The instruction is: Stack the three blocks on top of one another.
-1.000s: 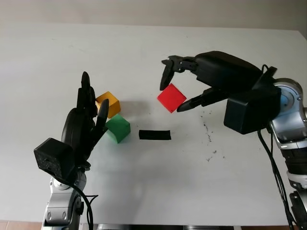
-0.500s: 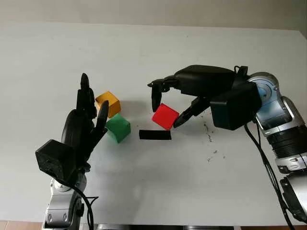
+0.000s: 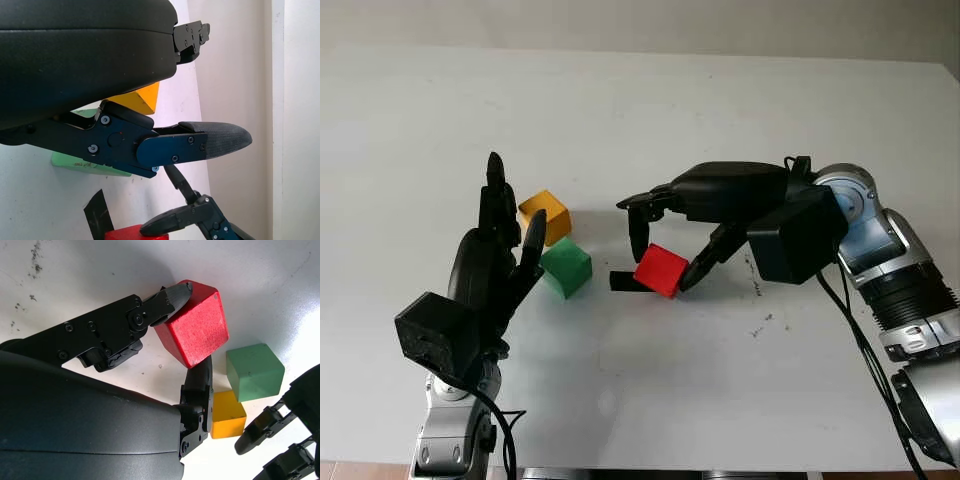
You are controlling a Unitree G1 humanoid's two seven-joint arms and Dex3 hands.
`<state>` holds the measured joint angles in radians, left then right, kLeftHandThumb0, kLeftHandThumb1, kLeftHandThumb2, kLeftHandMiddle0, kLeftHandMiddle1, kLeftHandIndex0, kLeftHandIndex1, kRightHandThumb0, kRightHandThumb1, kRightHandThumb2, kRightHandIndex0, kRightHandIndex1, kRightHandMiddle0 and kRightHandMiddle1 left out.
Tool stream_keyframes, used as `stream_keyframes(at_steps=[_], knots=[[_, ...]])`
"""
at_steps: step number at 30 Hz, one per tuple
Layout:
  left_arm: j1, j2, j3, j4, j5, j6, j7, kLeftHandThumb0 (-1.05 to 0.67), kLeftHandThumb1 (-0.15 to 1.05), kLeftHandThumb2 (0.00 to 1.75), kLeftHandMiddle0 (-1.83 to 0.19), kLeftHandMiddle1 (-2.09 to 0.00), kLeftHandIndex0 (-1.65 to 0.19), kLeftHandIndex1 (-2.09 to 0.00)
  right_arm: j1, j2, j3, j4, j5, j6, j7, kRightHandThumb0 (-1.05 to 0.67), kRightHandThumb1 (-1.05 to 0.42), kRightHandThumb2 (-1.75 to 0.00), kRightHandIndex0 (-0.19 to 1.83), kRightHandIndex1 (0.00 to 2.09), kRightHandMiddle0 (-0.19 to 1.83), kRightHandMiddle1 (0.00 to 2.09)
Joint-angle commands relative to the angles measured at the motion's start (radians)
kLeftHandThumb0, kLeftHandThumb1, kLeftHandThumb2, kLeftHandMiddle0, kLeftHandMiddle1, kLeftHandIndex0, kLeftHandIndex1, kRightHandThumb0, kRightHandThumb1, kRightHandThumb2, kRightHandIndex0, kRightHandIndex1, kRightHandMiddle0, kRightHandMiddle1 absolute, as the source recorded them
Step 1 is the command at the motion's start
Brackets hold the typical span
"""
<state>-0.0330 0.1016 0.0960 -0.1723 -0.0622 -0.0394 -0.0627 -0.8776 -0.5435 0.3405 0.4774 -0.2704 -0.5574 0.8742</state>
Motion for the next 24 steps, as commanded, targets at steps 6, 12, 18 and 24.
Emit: stream_keyframes(at_steps=[6,12,18,24], knots=[[0.015,-0.002,0.000,-0.013,0.005,-0.008,0.004,-0.75,1.05,0.49,0.19,-0.03,0.19,0.00,-0.036,0.032,0.005,0.039,0.004,-0.002,-0.006,-0.47,-1.00,-0.06,0.15,0.03,0.32,1.43],[0.014,-0.001,0.000,-0.020,0.002,0.004,0.003,-0.75,1.05,0.48,0.19,-0.02,0.19,0.00,-0.047,0.044,0.004,0.071,-0.009,-0.001,-0.018,-0.46,-1.02,-0.06,0.13,0.03,0.29,1.40],[0.014,0.002,0.001,-0.021,0.004,0.004,0.001,-0.76,1.05,0.48,0.19,-0.02,0.19,0.00,-0.062,0.059,0.001,0.146,-0.021,-0.021,-0.063,-0.46,-1.01,-0.05,0.11,0.04,0.31,1.41],[0.014,0.002,0.003,-0.022,0.006,0.005,0.005,-0.76,1.05,0.47,0.19,-0.03,0.19,0.00,-0.074,0.056,0.010,0.185,-0.063,-0.058,-0.104,-0.43,-1.01,-0.05,0.11,0.04,0.31,1.39]])
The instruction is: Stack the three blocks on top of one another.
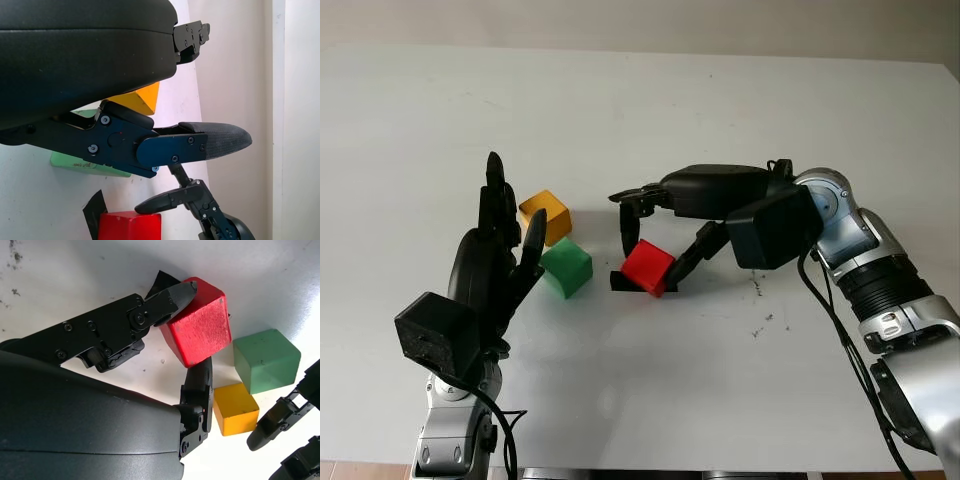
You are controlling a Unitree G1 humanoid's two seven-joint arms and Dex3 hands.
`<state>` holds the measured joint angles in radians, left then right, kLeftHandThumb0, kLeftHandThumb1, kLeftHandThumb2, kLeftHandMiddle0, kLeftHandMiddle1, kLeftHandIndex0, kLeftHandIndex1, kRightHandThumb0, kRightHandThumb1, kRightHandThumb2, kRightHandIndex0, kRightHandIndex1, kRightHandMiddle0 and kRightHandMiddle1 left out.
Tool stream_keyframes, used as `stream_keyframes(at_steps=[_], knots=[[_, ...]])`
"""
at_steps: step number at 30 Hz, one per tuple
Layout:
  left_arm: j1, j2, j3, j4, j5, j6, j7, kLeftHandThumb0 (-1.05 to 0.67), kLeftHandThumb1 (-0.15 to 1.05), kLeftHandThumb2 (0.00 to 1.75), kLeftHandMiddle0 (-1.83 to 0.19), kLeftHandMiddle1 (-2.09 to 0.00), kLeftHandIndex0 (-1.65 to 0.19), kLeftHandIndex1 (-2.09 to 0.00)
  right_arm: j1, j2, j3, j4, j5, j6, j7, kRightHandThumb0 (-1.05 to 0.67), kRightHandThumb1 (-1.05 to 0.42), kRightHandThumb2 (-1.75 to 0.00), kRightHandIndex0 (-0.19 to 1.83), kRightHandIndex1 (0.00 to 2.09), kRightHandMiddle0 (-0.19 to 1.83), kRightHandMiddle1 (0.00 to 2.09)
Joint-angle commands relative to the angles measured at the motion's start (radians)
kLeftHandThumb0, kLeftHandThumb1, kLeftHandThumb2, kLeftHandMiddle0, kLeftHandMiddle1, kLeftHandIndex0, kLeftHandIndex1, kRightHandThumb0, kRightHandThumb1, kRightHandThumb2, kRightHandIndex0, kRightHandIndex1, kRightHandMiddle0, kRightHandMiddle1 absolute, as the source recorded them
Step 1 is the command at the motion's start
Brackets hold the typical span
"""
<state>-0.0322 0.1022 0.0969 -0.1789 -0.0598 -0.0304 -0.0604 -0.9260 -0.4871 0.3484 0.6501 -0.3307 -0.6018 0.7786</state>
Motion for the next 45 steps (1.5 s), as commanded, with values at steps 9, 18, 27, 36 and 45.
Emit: stream_keyframes(at_steps=[9,18,27,36,45], knots=[[0.016,0.008,0.002,-0.014,0.004,-0.008,-0.006,-0.76,1.05,0.48,0.19,-0.01,0.19,0.00,-0.029,0.003,-0.002,0.046,-0.009,-0.004,-0.016,-0.41,-1.00,-0.05,0.09,0.04,0.32,1.39],[0.016,0.004,0.001,-0.014,0.000,-0.004,-0.003,-0.76,1.05,0.48,0.19,-0.02,0.19,0.00,-0.016,0.002,0.002,0.055,-0.009,-0.035,-0.018,-0.41,-0.98,-0.05,0.11,0.06,0.34,1.36],[0.021,0.003,0.001,-0.016,-0.001,-0.008,-0.004,-0.75,1.05,0.48,0.19,-0.01,0.19,0.00,-0.014,0.002,0.021,0.036,-0.032,-0.021,-0.011,-0.43,-1.00,-0.06,0.11,0.06,0.35,1.29],[0.025,0.005,0.000,-0.014,0.005,-0.015,-0.005,-0.76,1.05,0.48,0.19,-0.01,0.19,0.00,-0.002,0.011,0.016,0.017,-0.029,0.011,-0.017,-0.42,-1.00,-0.05,0.11,0.05,0.37,1.29],[0.028,0.003,0.001,-0.027,0.011,0.007,0.006,-0.77,1.05,0.47,0.19,-0.03,0.19,0.00,0.001,0.010,0.016,0.020,-0.041,-0.001,-0.050,-0.43,-0.99,-0.05,0.11,0.05,0.27,1.29]])
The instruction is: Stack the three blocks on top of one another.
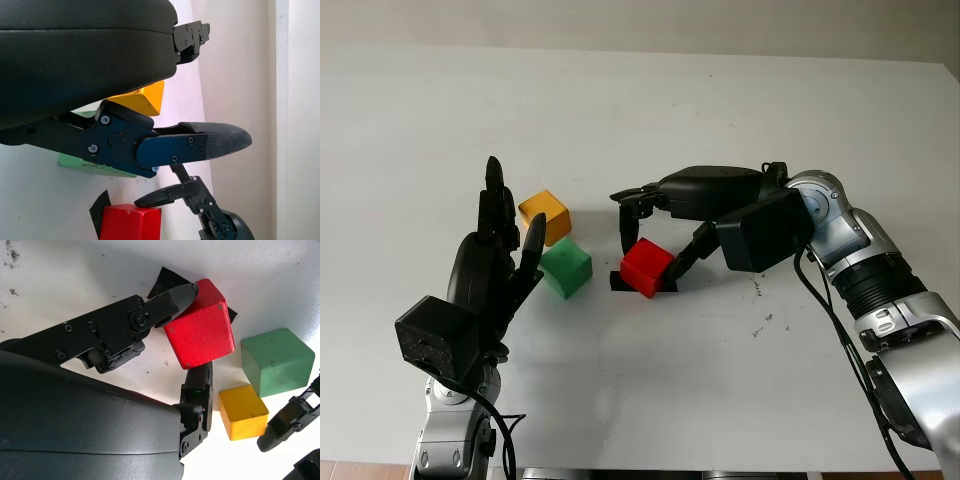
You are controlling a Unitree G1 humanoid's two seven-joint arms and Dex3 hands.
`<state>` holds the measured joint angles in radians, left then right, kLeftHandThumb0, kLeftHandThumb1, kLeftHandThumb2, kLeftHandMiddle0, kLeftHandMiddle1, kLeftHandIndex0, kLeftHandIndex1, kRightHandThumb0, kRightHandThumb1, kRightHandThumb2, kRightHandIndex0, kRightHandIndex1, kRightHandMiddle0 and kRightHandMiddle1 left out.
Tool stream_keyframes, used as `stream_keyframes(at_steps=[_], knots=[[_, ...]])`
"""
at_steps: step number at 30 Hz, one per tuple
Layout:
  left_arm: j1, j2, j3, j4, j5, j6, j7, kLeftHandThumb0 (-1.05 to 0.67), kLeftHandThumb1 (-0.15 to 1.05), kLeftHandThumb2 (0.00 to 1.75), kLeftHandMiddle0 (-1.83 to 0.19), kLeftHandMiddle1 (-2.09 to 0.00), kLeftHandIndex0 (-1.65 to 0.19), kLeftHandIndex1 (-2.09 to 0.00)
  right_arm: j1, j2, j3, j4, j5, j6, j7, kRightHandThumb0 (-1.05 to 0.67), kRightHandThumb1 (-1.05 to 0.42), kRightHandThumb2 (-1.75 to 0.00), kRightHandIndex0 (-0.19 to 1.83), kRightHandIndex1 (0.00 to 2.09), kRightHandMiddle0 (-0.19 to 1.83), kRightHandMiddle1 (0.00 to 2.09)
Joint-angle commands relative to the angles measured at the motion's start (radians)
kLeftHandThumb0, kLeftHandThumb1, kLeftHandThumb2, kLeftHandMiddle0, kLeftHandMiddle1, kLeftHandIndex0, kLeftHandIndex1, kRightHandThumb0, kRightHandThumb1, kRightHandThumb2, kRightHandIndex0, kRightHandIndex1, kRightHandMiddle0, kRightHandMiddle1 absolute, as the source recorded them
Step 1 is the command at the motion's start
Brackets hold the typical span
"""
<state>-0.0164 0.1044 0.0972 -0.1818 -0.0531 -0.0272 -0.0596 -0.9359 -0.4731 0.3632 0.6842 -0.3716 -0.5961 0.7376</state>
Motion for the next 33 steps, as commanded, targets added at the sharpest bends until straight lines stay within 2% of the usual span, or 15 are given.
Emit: stream_keyframes(at_steps=[1,2,4,5,10,12,16,20,22,24,28,33], knots=[[0.012,-0.001,0.000,-0.026,0.004,0.004,0.006,-0.76,1.05,0.47,0.19,-0.03,0.19,0.00,0.011,-0.007,0.001,-0.013,-0.003,-0.014,-0.016,-0.46,-0.98,-0.05,0.09,0.04,0.19,1.21],[0.012,-0.001,0.000,-0.027,0.004,0.003,0.006,-0.77,1.05,0.47,0.19,-0.04,0.19,-0.01,0.012,-0.011,0.000,-0.013,-0.005,-0.016,-0.018,-0.51,-0.96,-0.05,0.05,0.04,0.10,1.01],[0.010,0.000,-0.001,-0.026,0.001,0.000,0.003,-0.77,1.05,0.46,0.19,-0.03,0.19,0.00,0.013,-0.021,-0.002,-0.012,-0.011,-0.029,-0.027,-0.58,-0.94,-0.05,-0.05,0.03,0.05,0.62],[0.009,0.000,-0.001,-0.025,0.000,-0.001,0.003,-0.77,1.05,0.47,0.19,-0.02,0.19,0.00,0.012,-0.029,0.000,-0.018,-0.021,-0.029,-0.031,-0.66,-0.93,-0.05,-0.16,0.01,0.00,0.35],[0.003,-0.001,0.000,-0.020,-0.010,-0.007,-0.005,-0.74,1.05,0.49,0.19,-0.01,0.19,0.00,0.012,-0.083,-0.007,-0.057,-0.039,-0.056,-0.035,-0.78,-0.92,-0.05,-0.19,0.00,-0.16,0.16],[0.002,0.001,0.000,-0.015,-0.012,-0.016,-0.008,-0.73,1.05,0.49,0.19,0.00,0.19,0.00,0.011,-0.113,-0.006,-0.081,-0.040,-0.073,-0.022,-0.89,-0.91,-0.05,-0.19,0.00,-0.19,0.04],[0.002,0.003,0.002,-0.013,-0.003,-0.018,-0.004,-0.76,1.05,0.48,0.19,-0.01,0.19,0.00,0.038,-0.193,-0.036,-0.182,-0.031,-0.072,-0.003,-0.96,-0.90,-0.05,-0.19,0.00,-0.19,0.00],[0.004,0.012,0.004,-0.018,-0.004,-0.011,-0.011,-0.74,1.05,0.50,0.19,-0.01,0.19,0.00,0.108,-0.240,-0.122,-0.295,0.047,0.025,-0.002,-1.02,-0.91,-0.06,-0.19,0.00,-0.19,0.00],[0.005,0.015,0.004,-0.021,-0.003,-0.009,-0.012,-0.74,1.05,0.51,0.19,-0.01,0.19,0.00,0.159,-0.238,-0.185,-0.353,0.136,0.121,0.001,-1.03,-0.96,-0.08,-0.19,0.00,-0.19,0.00],[0.005,0.017,0.006,-0.025,-0.006,-0.002,-0.012,-0.75,1.05,0.50,0.19,-0.01,0.19,0.00,0.236,-0.205,-0.263,-0.396,0.249,0.215,-0.031,-1.01,-1.01,-0.13,-0.19,0.00,-0.19,0.00],[0.005,0.024,0.014,-0.024,-0.020,-0.011,-0.022,-0.73,1.05,0.51,0.19,-0.01,0.19,0.00,0.406,-0.110,-0.372,-0.465,0.361,0.286,-0.177,-0.88,-1.05,-0.51,-0.19,0.00,-0.19,0.00],[0.002,0.040,0.029,-0.027,-0.038,-0.010,-0.046,-0.74,1.05,0.49,0.19,-0.02,0.19,0.00,0.623,0.044,-0.411,-0.690,0.414,0.519,-0.365,-0.78,-1.05,-0.65,-0.19,0.00,-0.19,0.00]])
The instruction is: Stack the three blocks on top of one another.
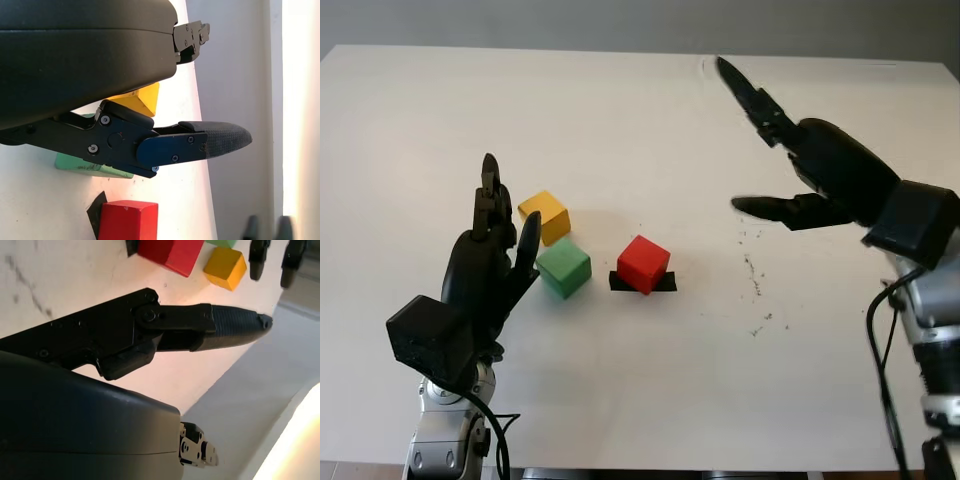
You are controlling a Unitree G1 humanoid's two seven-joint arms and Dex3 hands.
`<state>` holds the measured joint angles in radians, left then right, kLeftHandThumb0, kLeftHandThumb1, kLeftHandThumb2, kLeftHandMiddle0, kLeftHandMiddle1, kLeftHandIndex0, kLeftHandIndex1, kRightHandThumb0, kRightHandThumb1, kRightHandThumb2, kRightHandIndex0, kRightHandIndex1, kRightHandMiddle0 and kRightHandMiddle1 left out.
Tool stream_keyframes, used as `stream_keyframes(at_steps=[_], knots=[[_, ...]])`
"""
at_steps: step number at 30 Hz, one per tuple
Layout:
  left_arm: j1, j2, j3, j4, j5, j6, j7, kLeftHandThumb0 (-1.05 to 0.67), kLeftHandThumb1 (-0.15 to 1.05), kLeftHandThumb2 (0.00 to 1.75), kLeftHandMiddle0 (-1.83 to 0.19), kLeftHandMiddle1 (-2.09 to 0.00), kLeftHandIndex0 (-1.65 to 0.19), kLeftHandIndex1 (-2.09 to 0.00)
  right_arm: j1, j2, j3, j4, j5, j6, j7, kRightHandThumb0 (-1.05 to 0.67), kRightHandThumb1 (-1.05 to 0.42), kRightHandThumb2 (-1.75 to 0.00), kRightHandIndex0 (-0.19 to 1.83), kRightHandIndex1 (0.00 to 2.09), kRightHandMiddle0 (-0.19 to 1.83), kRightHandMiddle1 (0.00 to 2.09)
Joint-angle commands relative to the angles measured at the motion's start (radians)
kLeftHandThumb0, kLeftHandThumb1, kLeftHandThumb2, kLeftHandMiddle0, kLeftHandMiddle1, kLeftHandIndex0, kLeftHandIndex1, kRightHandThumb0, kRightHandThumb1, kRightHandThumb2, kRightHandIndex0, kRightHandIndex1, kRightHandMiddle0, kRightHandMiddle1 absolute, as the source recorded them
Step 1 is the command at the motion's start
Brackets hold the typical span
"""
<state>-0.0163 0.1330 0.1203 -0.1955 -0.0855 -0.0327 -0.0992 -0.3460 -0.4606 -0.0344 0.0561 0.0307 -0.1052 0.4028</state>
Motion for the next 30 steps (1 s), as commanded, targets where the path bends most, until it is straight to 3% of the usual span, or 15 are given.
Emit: stream_keyframes(at_steps=[1,6,10,13,16,19,25,30], knots=[[0.001,0.013,0.009,-0.018,-0.008,-0.001,-0.009,-0.74,1.05,0.49,0.19,-0.02,0.19,0.00,0.062,0.064,-0.015,-0.089,0.021,0.050,-0.060,-0.76,-1.05,-0.67,-0.19,0.00,-0.19,0.00],[0.001,0.028,0.019,-0.041,-0.025,0.014,-0.026,-0.72,1.05,0.47,0.19,-0.01,0.19,0.00,0.156,0.226,-0.048,-0.172,0.159,0.154,-0.157,-0.69,-1.05,-0.71,-0.19,0.00,-0.19,0.00],[-0.007,0.055,0.034,-0.065,-0.014,0.027,-0.028,-0.74,1.05,0.44,0.17,-0.04,0.17,-0.03,0.201,0.287,-0.072,-0.213,0.225,0.213,-0.199,-0.68,-1.05,-0.73,-0.19,0.00,-0.19,0.00],[-0.038,0.116,0.068,-0.047,0.014,-0.038,-0.043,-0.69,1.05,0.38,-0.11,-0.11,-0.02,-0.11,0.231,0.303,-0.081,-0.235,0.243,0.231,-0.210,-0.69,-1.05,-0.73,-0.19,0.00,-0.19,0.00],[-0.078,0.205,0.099,-0.022,0.059,-0.088,-0.070,-0.66,1.05,0.31,-0.38,-0.11,-0.21,-0.15,0.241,0.310,-0.089,-0.257,0.264,0.257,-0.214,-0.69,-1.05,-0.72,-0.19,0.00,-0.19,0.00],[-0.131,0.332,0.134,0.010,0.093,-0.131,-0.132,-0.61,1.05,0.18,-0.45,-0.09,-0.37,-0.19,0.247,0.312,-0.095,-0.277,0.276,0.273,-0.216,-0.68,-1.05,-0.72,-0.19,0.00,-0.19,0.00],[-0.175,0.588,0.174,-0.048,0.140,-0.042,-0.306,-0.65,0.98,0.05,-0.36,-0.04,-0.47,-0.12,0.251,0.315,-0.100,-0.301,0.271,0.290,-0.241,-0.69,-1.05,-0.72,-0.19,0.00,-0.19,0.00],[-0.210,0.752,0.153,-0.089,0.211,0.017,-0.431,-0.68,0.91,0.04,-0.17,-0.01,-0.43,-0.06,0.242,0.309,-0.112,-0.305,0.280,0.306,-0.242,-0.70,-1.05,-0.70,-0.19,0.00,-0.19,0.00]])
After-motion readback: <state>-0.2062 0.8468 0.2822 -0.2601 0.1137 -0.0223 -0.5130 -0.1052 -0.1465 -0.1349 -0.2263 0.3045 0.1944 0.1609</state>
